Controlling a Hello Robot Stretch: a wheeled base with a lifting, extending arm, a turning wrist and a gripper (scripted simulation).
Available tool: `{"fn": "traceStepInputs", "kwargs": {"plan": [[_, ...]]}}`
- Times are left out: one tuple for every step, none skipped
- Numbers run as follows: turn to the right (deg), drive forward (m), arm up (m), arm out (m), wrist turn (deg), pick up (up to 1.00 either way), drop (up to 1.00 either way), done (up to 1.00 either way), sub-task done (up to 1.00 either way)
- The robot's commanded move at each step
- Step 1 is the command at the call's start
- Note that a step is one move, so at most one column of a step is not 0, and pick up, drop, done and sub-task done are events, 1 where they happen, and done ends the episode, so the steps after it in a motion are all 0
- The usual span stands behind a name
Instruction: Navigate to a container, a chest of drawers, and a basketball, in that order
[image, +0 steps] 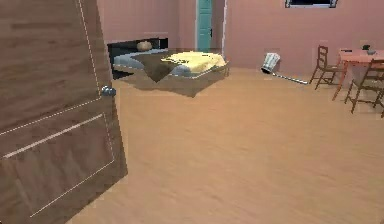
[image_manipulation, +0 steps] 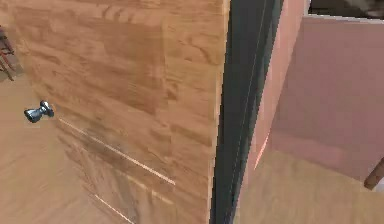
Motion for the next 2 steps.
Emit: {"fn": "traceStepInputs", "kwargs": {"plan": [[0.0,1.0,0.0,0.0,0.0,0.0,0.0,0.0,0.0],[-9.0,0.0,0.0,0.0,0.0,0.0,0.0,0.0,0.0]]}}
